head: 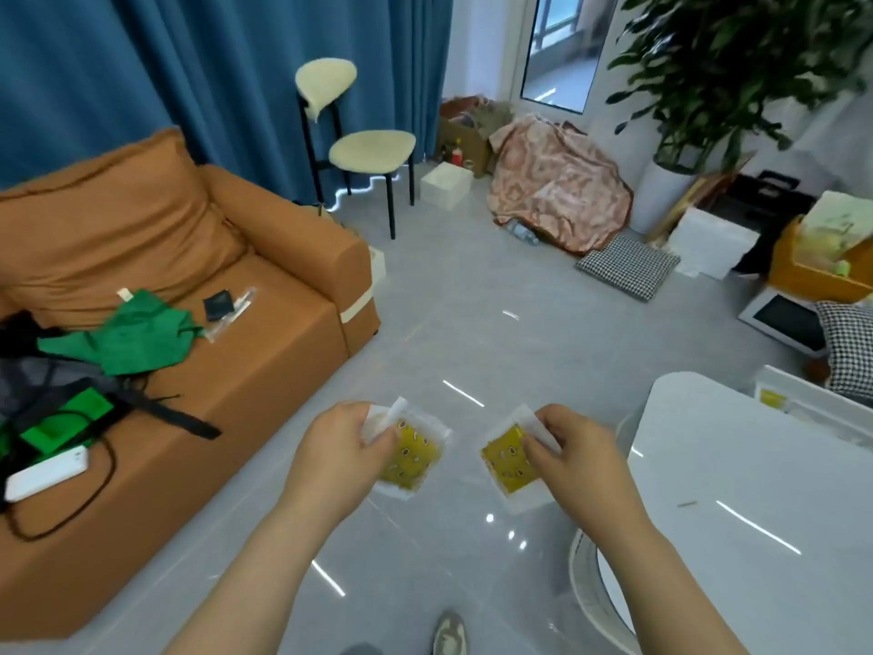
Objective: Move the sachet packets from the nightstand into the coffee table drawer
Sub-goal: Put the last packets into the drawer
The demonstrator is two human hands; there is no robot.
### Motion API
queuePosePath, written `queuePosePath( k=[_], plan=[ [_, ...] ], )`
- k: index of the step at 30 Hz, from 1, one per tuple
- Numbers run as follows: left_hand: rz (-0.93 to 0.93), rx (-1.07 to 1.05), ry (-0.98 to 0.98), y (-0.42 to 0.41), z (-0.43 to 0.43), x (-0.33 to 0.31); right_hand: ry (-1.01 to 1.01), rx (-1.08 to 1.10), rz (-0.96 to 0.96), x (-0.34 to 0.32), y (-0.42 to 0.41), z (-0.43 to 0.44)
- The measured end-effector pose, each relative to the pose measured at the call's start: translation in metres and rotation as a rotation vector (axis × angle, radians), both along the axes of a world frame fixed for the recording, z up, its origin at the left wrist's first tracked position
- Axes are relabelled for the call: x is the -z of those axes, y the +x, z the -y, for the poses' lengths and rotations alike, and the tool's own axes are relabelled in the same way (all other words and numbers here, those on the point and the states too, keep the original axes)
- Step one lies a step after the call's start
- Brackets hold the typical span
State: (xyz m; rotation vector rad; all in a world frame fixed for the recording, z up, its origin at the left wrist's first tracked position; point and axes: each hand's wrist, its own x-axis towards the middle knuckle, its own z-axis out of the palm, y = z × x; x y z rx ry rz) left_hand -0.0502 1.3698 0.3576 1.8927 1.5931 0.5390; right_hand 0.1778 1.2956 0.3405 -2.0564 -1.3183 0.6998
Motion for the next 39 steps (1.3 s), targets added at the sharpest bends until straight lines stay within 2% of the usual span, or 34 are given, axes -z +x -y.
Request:
queuePosePath(
  k=[9,16,22,28,39],
  plan=[
    [-0.029,0.265,-0.062,0.093,-0.129,0.021,-0.018,0.153,0.041,0.012,0.077,-0.094],
    [-0.126,0.493,-0.051,0.157,-0.250,0.037,-0.063,0.285,0.059,0.024,0.126,-0.181],
    [-0.219,0.719,-0.056,0.230,-0.339,0.040,-0.102,0.482,0.062,0.029,0.167,-0.231],
    [-0.270,0.889,-0.040,0.336,-0.392,0.052,-0.142,0.649,0.061,0.037,0.237,-0.252],
    [-0.394,1.037,-0.012,0.569,-0.429,0.060,-0.094,0.829,-0.038,0.043,0.439,-0.265]
  ],
)
